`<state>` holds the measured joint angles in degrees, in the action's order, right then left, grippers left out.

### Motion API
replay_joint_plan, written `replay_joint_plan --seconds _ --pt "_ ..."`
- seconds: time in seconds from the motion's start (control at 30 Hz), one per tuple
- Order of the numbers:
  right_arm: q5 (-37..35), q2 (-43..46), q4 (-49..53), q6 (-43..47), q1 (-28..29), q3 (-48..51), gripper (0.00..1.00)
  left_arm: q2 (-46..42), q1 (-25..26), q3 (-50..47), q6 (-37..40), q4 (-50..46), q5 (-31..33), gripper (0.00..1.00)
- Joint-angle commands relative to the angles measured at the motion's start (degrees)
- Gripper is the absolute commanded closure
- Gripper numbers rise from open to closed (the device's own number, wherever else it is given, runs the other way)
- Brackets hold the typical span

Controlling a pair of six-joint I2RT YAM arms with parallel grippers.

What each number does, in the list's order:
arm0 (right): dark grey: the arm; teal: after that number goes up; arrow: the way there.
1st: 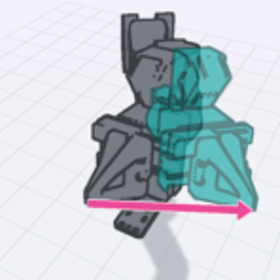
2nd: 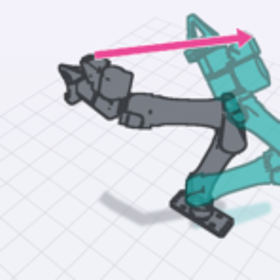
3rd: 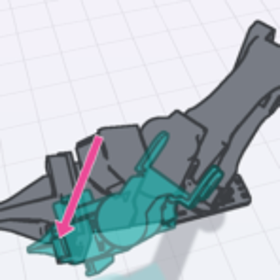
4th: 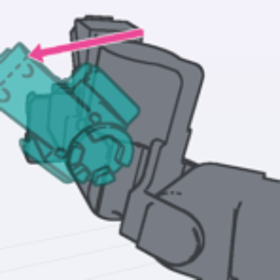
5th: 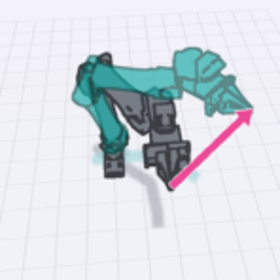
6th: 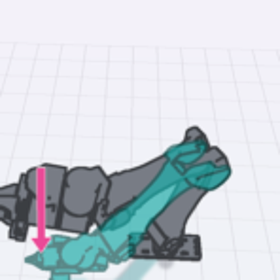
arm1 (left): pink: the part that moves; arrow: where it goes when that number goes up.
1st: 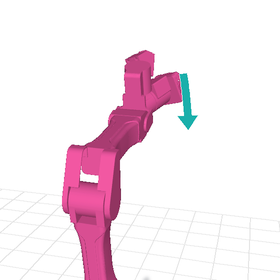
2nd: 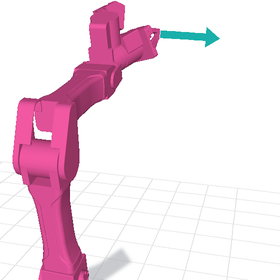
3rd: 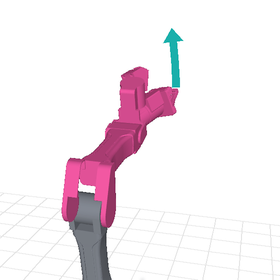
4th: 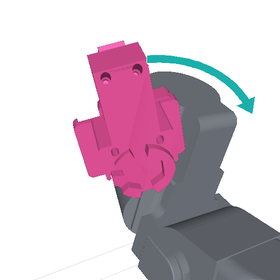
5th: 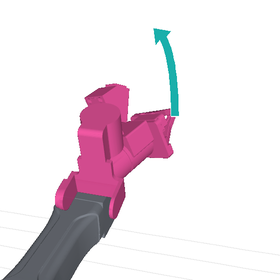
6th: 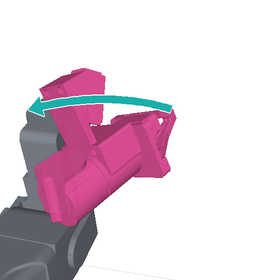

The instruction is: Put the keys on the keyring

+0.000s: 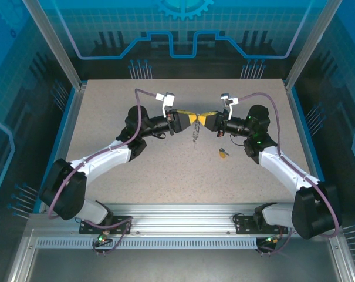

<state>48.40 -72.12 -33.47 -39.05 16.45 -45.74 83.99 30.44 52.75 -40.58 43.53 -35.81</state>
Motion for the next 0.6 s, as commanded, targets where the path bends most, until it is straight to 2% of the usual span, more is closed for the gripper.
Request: replay_joint_plan --seconds 0.0,0.57 --pt "-0.9 -0.4 -2.3 -0.7 0.2 0.2 1.0 0.8 0.9 -1.0 -0.4 3.4 -1.5 0.7" --pt "-0.9 -0.5 -2.1 -0.7 0.2 0.4 1.0 2.2 1.4 -1.4 -1.6 6.7 -1.5 0.84"
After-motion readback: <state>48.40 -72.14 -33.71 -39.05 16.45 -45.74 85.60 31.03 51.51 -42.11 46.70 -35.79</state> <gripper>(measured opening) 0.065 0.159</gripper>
